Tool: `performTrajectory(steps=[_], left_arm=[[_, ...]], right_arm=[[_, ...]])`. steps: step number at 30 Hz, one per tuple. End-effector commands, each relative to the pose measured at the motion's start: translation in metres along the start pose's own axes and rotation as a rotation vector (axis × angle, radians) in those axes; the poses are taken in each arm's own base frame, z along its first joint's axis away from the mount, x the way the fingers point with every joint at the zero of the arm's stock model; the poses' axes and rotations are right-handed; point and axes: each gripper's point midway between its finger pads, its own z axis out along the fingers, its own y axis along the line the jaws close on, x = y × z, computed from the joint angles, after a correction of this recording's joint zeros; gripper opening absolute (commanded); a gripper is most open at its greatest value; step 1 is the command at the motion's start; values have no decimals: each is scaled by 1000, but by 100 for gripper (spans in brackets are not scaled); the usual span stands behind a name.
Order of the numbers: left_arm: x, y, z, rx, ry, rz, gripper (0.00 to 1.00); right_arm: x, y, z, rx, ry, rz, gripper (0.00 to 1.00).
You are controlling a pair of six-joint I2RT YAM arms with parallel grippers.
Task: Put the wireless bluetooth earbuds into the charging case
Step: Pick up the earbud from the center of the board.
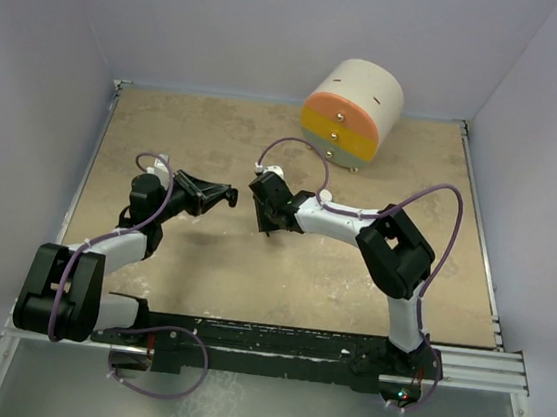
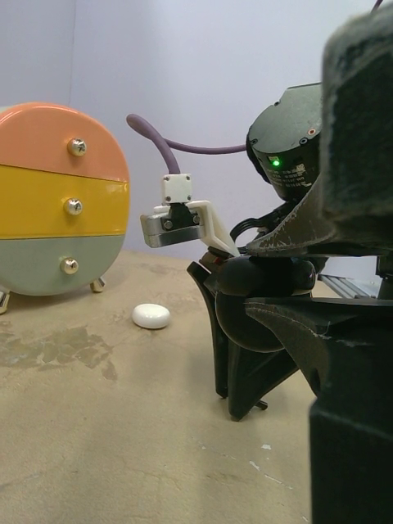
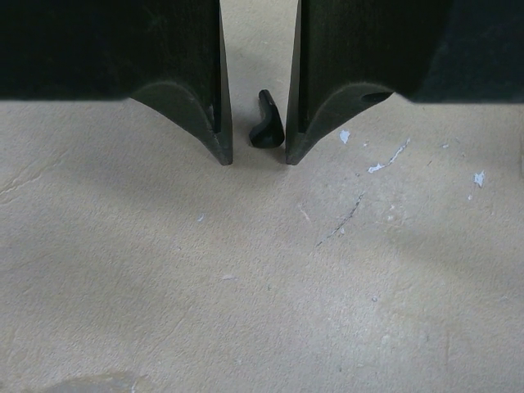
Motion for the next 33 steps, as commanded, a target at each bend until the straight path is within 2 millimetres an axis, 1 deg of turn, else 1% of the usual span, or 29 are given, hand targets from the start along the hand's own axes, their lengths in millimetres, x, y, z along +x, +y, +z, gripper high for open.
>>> performTrajectory(steps=[1, 16, 24, 29, 33], left_arm=[[-2, -13, -5, 57, -14, 40, 0], [-2, -12, -6, 63, -13, 34, 0], [-2, -11, -6, 61, -12, 34, 0], [-2, -10, -6, 59, -14, 31, 0], [-2, -9, -5, 58, -13, 31, 0]], right_arm=[[53, -11, 8, 41, 173, -61, 34], [66, -4, 6, 41, 205, -77, 34], [73, -5, 9, 47, 222, -78, 31], [77, -8, 10, 63, 234, -75, 26], [79, -11, 10, 74, 238, -70, 18]])
